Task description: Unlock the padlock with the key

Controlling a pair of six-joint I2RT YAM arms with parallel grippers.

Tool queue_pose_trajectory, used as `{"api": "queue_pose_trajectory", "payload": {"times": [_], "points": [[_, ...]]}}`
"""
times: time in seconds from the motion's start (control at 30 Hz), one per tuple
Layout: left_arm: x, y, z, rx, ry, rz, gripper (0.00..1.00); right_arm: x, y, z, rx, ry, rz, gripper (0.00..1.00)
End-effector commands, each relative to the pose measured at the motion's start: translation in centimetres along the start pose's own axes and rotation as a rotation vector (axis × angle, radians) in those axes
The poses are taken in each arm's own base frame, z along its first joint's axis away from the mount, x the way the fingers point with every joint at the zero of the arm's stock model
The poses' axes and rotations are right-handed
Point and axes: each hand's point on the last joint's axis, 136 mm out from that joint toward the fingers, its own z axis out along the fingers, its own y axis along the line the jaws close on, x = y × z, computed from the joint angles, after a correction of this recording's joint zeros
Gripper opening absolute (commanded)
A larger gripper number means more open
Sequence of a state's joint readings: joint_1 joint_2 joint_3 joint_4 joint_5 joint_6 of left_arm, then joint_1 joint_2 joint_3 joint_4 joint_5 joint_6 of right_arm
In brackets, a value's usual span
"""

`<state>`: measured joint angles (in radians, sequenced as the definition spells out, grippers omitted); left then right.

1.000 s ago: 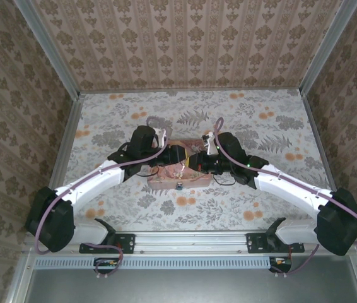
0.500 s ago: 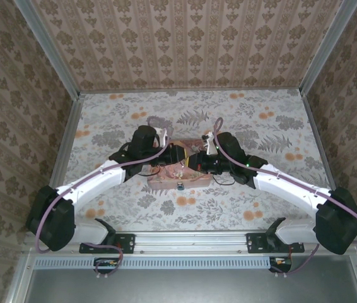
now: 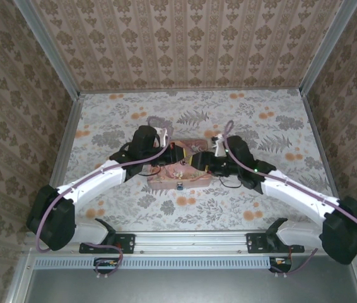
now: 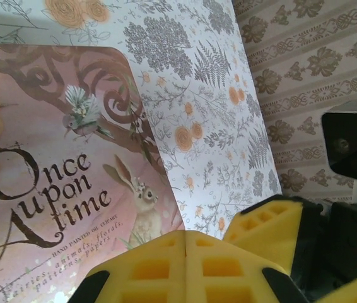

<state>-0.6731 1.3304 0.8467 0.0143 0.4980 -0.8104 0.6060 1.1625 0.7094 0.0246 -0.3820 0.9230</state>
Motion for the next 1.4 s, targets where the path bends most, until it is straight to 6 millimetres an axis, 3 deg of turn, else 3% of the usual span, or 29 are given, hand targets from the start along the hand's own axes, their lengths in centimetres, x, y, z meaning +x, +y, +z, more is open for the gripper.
{"api": "queue_pose_trajectory", "payload": {"times": [0.0,0.17,0.57,0.9,1.37], "points": [[-1.5,-0.7,-0.6,0.014,-0.041,0.066,0.00,-1.6,-0.3,-1.3,-0.082,-0.105,-0.008,0.59],[-2.8,-1.8,-1.5,0.056,-0.079,0.155,0.00,-2.3,0.7,-1.2,-0.212,-0.163,-0.110,0.59],[-4.5,-4.4,-2.7,0.144,-0.159,0.241,0.00,-3.2,5.7,-0.2,-0.398,-0.186,-0.239,0.56],[-4.8,-4.8,-2.8,0.174,-0.182,0.207,0.00,-3.3,6.2,1.6,-0.424,-0.172,-0.236,0.52],[-5.0,-5.0,-2.9,0.186,-0.197,0.186,0.00,-3.5,7.0,2.0,-0.445,-0.167,-0.238,0.40]]}}
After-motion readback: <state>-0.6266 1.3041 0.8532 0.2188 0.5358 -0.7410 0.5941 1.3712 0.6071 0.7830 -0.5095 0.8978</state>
